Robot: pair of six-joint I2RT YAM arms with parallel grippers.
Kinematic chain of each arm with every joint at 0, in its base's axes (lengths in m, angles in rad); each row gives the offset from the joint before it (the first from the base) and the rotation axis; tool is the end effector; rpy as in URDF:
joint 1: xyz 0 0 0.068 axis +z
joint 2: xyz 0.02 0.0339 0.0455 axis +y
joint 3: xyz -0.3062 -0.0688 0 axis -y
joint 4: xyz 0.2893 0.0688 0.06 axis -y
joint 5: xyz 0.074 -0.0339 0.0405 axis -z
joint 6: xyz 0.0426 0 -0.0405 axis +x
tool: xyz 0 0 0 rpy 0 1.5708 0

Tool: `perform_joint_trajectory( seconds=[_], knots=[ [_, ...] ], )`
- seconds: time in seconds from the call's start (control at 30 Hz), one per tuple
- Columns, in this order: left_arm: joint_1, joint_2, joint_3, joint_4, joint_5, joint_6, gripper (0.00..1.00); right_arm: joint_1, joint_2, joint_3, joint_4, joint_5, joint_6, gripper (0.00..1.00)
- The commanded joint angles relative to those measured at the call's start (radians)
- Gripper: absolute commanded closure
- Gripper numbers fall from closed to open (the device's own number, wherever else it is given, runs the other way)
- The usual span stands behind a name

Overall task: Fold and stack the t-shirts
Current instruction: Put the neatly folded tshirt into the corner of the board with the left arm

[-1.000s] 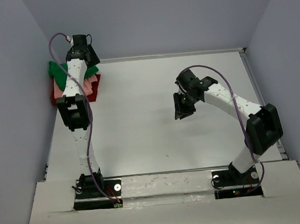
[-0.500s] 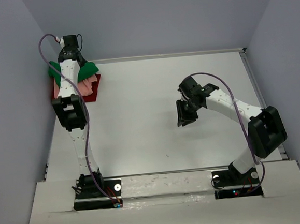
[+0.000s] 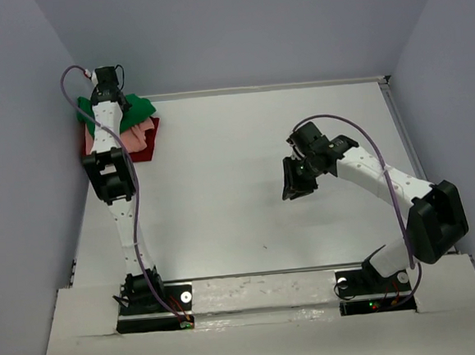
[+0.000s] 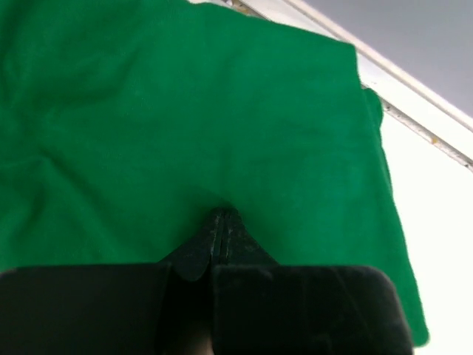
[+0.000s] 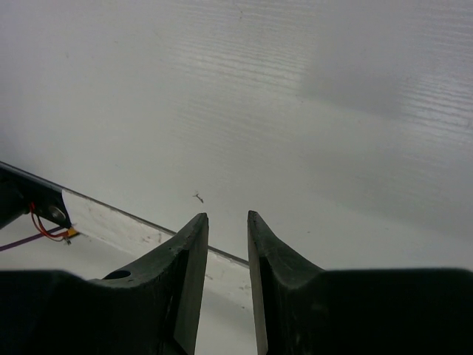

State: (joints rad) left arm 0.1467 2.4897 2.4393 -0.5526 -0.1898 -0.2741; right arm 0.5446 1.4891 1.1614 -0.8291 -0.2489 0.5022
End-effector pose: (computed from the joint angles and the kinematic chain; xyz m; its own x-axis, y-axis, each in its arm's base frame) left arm 0.6426 0.1031 0.2789 -0.4596 -0.3366 -0.8218 -0.4380 0.8909 -0.1199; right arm 0.2808 0.1823 0.2768 -0.9689 -0.0414 -0.2440 -0.1375 0.9099 0.3913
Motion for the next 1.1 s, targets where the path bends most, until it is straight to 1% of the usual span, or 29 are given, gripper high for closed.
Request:
perform_joint_trajectory(
  seconds=[0.0,0.13,0.27,0.37,0.4,0.47,0.53,0.57,0.6,0.63,0.7,0.77,0.9,1.07],
  knots=[
    [0.008,0.001,0.003,0.077,0.013,0.013,1.0,0.008,-0.035,0.01,-0.007,-0.012,0.012,0.66],
    [0.014,0.026,0.0,0.068,0.049,-0.008,1.0,0.008,-0.021,0.032,-0.018,-0.004,0.003,0.66],
    [0.013,0.028,-0.051,0.049,0.044,-0.03,1.0,0.008,-0.004,0.073,-0.034,0.003,-0.007,0.66],
    [0.013,0.052,-0.049,-0.021,0.069,-0.039,1.0,0.008,-0.006,0.107,-0.044,0.011,-0.008,0.66],
    [0.013,0.073,-0.043,-0.073,0.072,-0.054,1.0,0.008,-0.007,0.113,-0.051,0.008,-0.013,0.66],
    [0.013,0.083,-0.06,-0.124,0.075,-0.083,1.0,0.008,-0.009,0.138,-0.065,0.017,-0.013,0.66],
    [0.01,0.066,-0.14,-0.125,0.084,-0.092,1.0,0.008,-0.01,0.15,-0.071,0.017,-0.014,0.66],
    [0.005,0.033,-0.181,-0.103,0.082,-0.102,1.0,0.008,-0.015,0.158,-0.071,0.016,-0.014,0.66],
    [0.004,0.012,-0.26,-0.084,0.075,-0.108,1.0,0.008,-0.015,0.159,-0.071,0.014,-0.017,0.66],
    [0.001,-0.029,-0.296,-0.069,0.075,-0.112,1.0,0.008,-0.013,0.161,-0.073,0.016,-0.017,0.66],
    [-0.001,-0.063,-0.382,-0.04,0.078,-0.129,1.0,0.008,-0.016,0.161,-0.073,0.011,-0.019,0.66],
    [-0.001,-0.097,-0.414,-0.033,0.107,-0.146,1.0,0.008,-0.021,0.161,-0.068,0.011,-0.019,0.66],
    [-0.01,-0.11,-0.422,-0.115,0.102,-0.166,1.0,0.008,-0.029,0.158,-0.068,0.01,-0.022,0.66],
    [-0.029,-0.196,-0.532,-0.067,0.11,-0.178,1.0,0.008,-0.039,0.153,-0.065,0.0,-0.024,0.66]
  ],
)
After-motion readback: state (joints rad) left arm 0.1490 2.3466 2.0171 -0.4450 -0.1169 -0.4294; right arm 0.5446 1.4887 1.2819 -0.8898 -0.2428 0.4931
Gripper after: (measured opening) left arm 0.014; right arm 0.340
